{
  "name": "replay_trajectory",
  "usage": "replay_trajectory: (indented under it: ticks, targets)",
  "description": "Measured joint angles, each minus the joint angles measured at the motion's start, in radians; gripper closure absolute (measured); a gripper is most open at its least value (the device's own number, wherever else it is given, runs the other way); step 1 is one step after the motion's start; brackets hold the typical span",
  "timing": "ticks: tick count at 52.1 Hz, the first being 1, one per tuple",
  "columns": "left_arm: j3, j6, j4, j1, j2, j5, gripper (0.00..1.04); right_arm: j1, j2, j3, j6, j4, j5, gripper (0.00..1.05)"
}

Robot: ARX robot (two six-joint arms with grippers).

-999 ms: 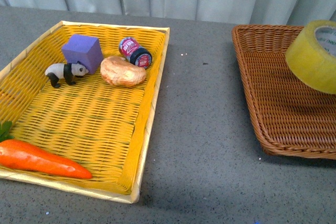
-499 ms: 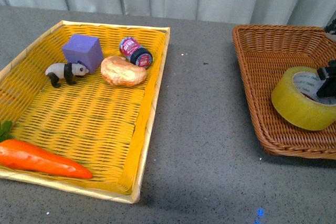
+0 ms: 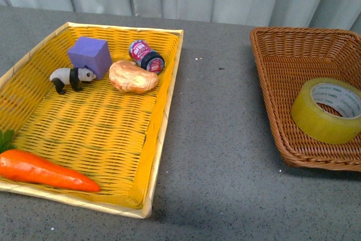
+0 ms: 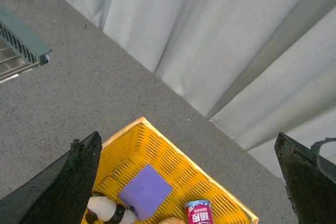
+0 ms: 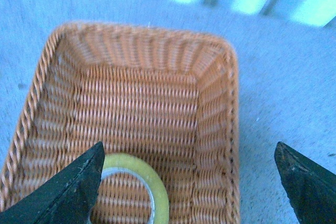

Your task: Move tape to another basket

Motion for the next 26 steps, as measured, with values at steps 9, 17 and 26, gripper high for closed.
replay_trajectory:
  ticks: [9, 17, 26]
  targets:
    - [-0.272, 0.338, 0.417, 0.036, -0.126, 0.398, 0.36, 0.037, -0.222, -0.382, 0.112, 0.648, 0.050, 0.38]
    - [-0.456, 0.466, 0.491, 0.040, -0.251, 0.423, 0.59, 0.119, -0.520, -0.603, 0.136, 0.640, 0.116, 0.61]
    - [-0.620, 0.504, 0.514, 0.040, -0.383, 0.408, 0.88, 0.132, -0.890, -0.768, 0.142, 0.413, 0.117, 0.90]
